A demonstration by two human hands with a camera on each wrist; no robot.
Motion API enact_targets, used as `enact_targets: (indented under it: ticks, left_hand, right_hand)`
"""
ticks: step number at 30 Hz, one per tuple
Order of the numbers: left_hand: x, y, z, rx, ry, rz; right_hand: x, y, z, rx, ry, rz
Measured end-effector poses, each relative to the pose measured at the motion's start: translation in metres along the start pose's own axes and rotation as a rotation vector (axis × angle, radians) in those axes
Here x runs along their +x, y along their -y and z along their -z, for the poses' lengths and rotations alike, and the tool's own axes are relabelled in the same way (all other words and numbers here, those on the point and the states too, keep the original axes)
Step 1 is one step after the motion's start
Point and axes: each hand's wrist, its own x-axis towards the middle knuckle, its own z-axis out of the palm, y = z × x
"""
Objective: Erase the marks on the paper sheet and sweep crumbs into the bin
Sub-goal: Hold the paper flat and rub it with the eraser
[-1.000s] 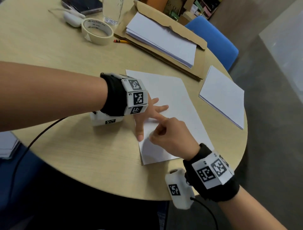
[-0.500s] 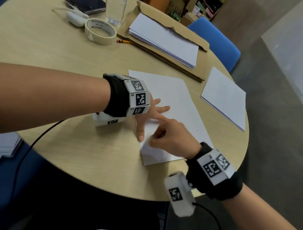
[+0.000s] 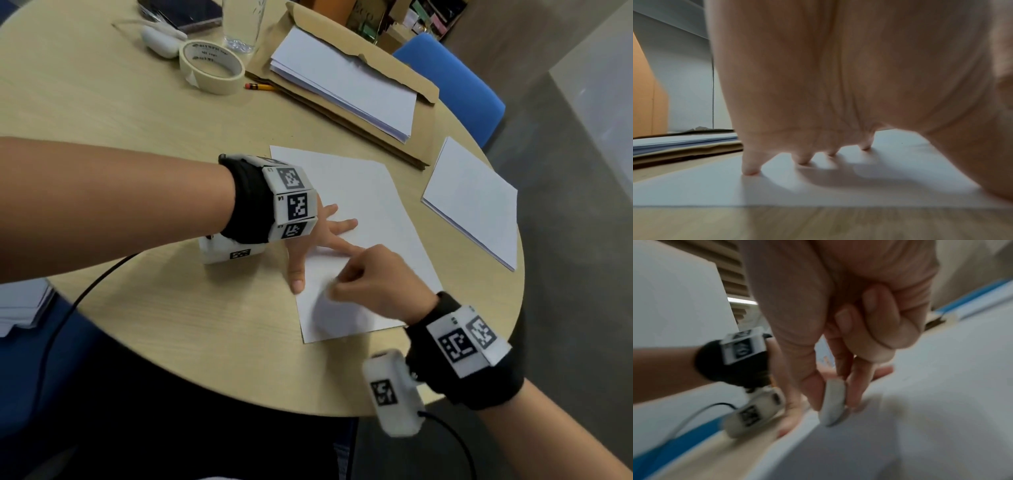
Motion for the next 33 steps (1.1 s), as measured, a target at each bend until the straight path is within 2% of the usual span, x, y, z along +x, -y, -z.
enact_targets:
  ticks: [2,4,8,10,14,19,24,30,33]
  left_hand:
    - [0.001,0.001,0.0,-0.003,-0.006,0.0]
    - [0.001,0.001,0.0,0.006,-0.005,0.006]
    - [0.002,0.0,-0.001,0.016,-0.005,0.001]
    - [0.002,0.0,-0.002,0.01,-0.006,-0.001]
    - [0.001,0.0,-0.001,0.006,-0.003,0.009]
    - [0.003,0.0,-0.003,0.002,-0.019,0.0]
    - [0.003,0.001,-0.003,-0.011,-0.01,0.012]
    - [0.005,-0.002,-0.003,0.0,-0.017,0.016]
    - [0.003,0.001,-0.003,-0.049,-0.009,0.002]
  right_hand:
    - [0.007,-0.01,0.009,0.0,-0.076,-0.085]
    - [0.007,-0.005,0.006,-0.03,-0.097,-0.057]
    - [-0.005,0.016,-0.016,-0.038,0.031,0.112]
    - [-0.002,0.016,-0.013,-0.004,0.079,0.102]
    - [0.009,0.007,-0.004,0.007,-0.062,0.006]
    - [-0.006,0.023,-0.023,-0.045,0.059,0.127]
    - [0.013,0.003,0.003,-0.028,-0.066,0.011]
    - [-0.004,0.022,-0.017,-0.056,0.113,0.205]
    - [0.012,0.011,0.001,-0.02,0.057,0.114]
